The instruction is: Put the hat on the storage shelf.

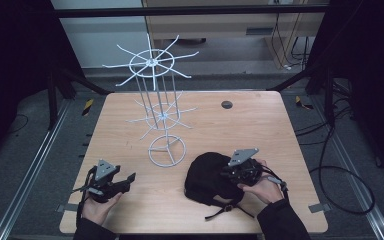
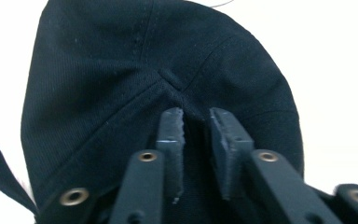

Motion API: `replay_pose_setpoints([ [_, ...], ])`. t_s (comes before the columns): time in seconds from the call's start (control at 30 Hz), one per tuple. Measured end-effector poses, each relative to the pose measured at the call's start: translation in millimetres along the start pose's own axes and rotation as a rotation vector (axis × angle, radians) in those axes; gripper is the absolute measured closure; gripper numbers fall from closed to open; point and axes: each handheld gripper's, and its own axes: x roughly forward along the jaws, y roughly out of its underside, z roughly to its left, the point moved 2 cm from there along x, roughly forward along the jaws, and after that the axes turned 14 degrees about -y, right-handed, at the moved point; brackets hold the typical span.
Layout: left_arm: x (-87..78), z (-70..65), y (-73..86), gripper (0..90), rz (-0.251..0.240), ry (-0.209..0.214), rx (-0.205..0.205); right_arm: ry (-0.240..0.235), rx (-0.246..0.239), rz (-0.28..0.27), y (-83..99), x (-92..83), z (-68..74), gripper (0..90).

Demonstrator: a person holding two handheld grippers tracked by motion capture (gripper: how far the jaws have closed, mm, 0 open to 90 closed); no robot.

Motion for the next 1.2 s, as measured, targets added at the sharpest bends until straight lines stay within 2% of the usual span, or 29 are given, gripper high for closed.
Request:
replay_pose_setpoints([
  [0.07,-0.1,-0.1,0.1,34.3,0.000,0.000,0.000,-0.001,0.004,0.016,0.2,0.0,0.3,85.6],
  [0.13,-0.1,0.1,0.0,34.4,0.000,-0.001,0.000,-0.009,0.019,0.027,0.9,-0.7,-0.1,88.8],
  [0.33,0.6,-0.6,0.3,34.5,0.003,0.003,0.001,-0.003,0.033,0.005,1.3,-9.7,1.1,89.9],
  [0.5,0.6,-0.8,0.3,34.6,0.003,0.002,0.001,0.052,0.073,-0.011,7.4,-25.0,2.1,89.9],
  [0.57,0.9,-0.9,0.3,34.6,0.005,0.003,0.002,0.056,0.082,-0.006,11.5,-29.5,3.8,89.6],
  [0.67,1.0,-1.0,0.1,34.6,0.004,0.003,0.006,0.047,0.074,-0.025,15.4,-34.6,5.4,84.5],
  [0.73,1.1,-0.9,0.1,34.6,0.004,0.003,0.005,0.045,0.051,-0.049,14.4,-33.9,4.8,72.5],
  [0.83,1.6,-1.3,0.4,34.6,0.008,0.005,0.005,0.033,0.031,-0.037,12.0,-25.7,2.9,63.6],
  [0.93,1.7,-1.6,0.4,34.5,0.010,0.008,0.007,0.011,0.027,-0.020,12.7,-17.6,0.6,61.0],
  [1.03,2.1,-1.8,0.3,34.5,0.009,0.009,0.006,-0.023,0.046,-0.006,15.7,-13.6,-1.3,64.3],
  [1.1,2.2,-2.0,0.3,34.5,0.009,0.009,0.006,-0.051,0.062,0.014,17.4,-11.2,-1.5,71.0],
  [1.2,2.0,-1.7,0.2,34.6,0.011,0.008,0.006,-0.062,0.067,0.054,18.4,-8.8,-1.0,82.7],
])
